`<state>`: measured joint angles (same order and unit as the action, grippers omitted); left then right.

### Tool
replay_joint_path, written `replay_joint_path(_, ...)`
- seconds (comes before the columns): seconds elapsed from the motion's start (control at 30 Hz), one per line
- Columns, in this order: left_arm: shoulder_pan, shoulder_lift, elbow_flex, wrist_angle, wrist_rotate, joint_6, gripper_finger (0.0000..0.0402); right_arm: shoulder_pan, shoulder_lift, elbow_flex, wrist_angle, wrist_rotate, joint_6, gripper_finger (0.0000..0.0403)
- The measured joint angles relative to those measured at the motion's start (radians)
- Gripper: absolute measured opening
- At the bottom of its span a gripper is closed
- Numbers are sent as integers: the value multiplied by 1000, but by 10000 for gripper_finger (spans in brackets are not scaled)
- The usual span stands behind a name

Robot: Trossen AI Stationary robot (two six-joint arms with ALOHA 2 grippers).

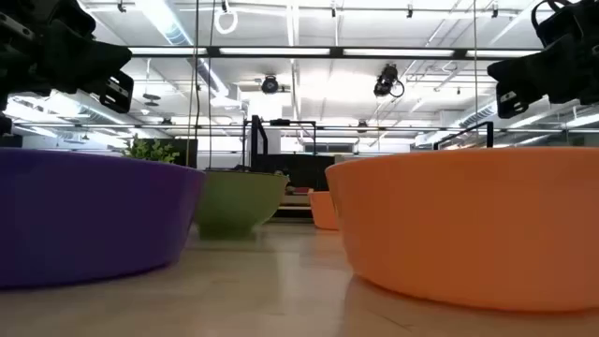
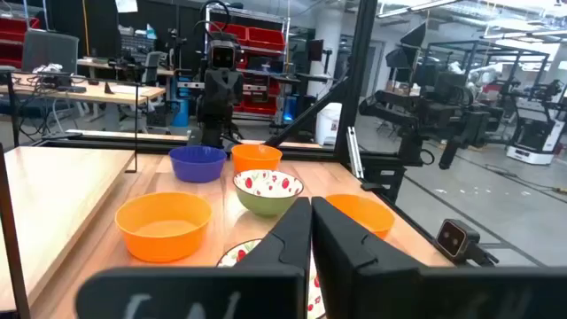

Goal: Pick & Place Mini bowls

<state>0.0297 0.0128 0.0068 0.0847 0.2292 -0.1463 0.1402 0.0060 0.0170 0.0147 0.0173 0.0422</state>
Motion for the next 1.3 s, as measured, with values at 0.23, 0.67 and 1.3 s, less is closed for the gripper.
replay_joint_path(0.23,0,0,0,0,0,0,18,0,0,0,0,0,0,13)
replay_joint_path(0.67,0,0,0,0,0,0,18,0,0,0,0,0,0,13)
replay_joint_path(1.3,0,0,0,32,-73,37,18,0,0,0,0,0,0,13)
